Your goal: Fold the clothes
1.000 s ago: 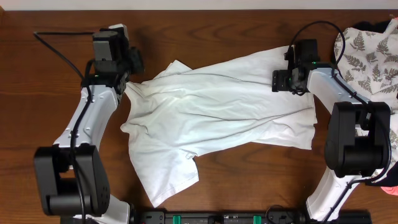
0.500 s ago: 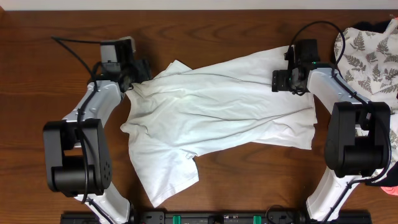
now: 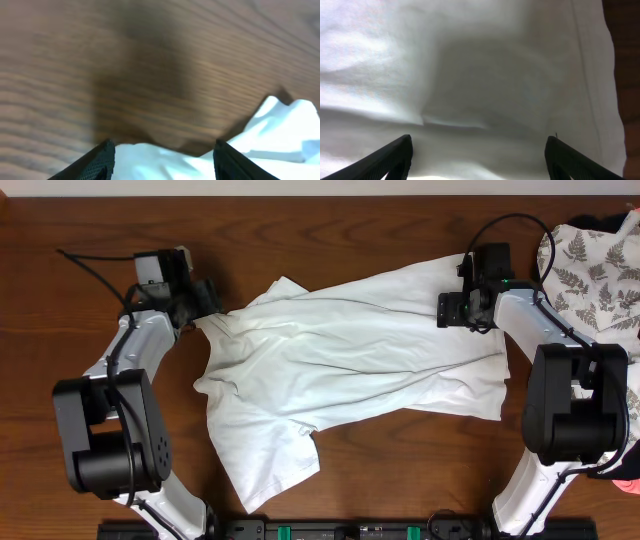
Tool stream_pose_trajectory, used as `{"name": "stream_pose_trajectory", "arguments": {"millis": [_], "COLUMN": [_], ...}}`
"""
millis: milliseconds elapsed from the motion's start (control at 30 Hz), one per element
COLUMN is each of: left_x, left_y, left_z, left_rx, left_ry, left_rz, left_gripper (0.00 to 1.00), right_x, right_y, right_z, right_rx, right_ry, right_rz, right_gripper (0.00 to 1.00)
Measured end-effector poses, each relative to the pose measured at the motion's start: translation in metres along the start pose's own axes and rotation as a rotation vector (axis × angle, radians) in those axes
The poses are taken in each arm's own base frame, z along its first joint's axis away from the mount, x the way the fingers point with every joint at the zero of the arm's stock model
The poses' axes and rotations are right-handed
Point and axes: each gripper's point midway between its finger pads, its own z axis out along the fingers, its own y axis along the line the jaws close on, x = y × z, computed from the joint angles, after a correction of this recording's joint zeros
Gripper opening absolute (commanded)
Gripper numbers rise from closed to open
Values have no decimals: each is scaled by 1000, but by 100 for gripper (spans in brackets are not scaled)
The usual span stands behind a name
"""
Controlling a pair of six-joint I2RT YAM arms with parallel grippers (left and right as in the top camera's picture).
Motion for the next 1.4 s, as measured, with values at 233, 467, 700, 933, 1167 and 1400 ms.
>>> {"name": "stream_pose_trajectory", "arguments": {"millis": [233,467,700,933,1167,1400], "left_x": [15,21,32,33,29,18], "left_y": [13,14,20,18,2,-14], "left_z": [-2,-2,19,34,38,26], "left_rx": [-26,-35,-42,-11,91,164], "left_ry": [65,87,111,103,95,81], "left_rz": [-38,-136,-222,-276,-275,-256], "left_gripper": [63,63,63,30,6,6], "right_x": [0,0,0,3,4,4], "right_y": [0,0,0,0,0,0], "right_z": [0,0,0,0,0,0], "right_rx": [0,0,1,1,1,1], "right_ry": [0,1,2,12,16,18], "right_rz": [0,0,0,0,0,0], "right_gripper": [83,83,83,83,83,83]}}
